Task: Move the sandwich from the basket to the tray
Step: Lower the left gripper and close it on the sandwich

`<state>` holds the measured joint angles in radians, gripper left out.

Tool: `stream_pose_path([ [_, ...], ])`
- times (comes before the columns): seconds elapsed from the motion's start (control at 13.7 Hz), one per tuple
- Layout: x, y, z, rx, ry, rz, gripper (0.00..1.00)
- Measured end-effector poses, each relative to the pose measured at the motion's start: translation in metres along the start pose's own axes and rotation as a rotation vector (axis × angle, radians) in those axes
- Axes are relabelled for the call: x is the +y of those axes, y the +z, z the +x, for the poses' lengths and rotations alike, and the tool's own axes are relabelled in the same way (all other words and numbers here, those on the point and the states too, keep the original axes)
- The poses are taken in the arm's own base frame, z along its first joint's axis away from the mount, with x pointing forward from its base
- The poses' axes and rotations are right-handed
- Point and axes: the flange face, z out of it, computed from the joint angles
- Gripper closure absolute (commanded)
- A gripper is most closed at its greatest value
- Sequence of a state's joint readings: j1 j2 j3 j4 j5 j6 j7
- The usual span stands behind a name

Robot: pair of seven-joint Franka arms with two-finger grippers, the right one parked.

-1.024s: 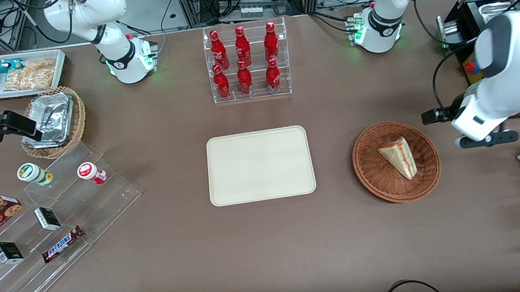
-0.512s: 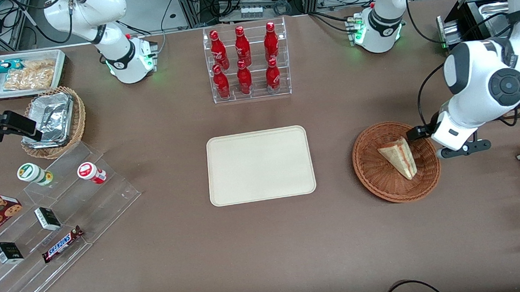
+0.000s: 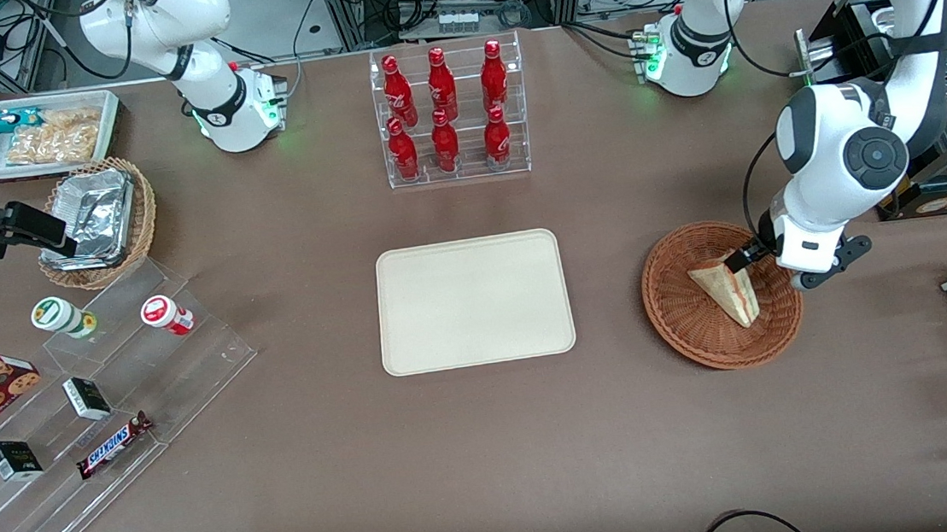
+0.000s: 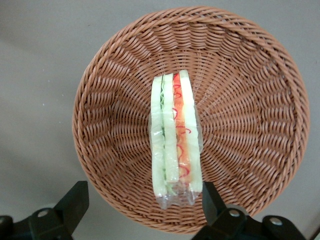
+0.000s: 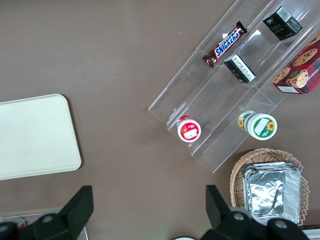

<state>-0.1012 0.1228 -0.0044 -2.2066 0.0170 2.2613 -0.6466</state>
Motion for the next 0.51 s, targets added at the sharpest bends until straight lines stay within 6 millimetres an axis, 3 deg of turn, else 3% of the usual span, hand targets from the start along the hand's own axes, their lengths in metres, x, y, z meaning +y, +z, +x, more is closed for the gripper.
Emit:
stream_pose_path([
  [0.51, 0.017, 0.031, -0.005, 0.0, -0.134, -0.015, 0.0],
])
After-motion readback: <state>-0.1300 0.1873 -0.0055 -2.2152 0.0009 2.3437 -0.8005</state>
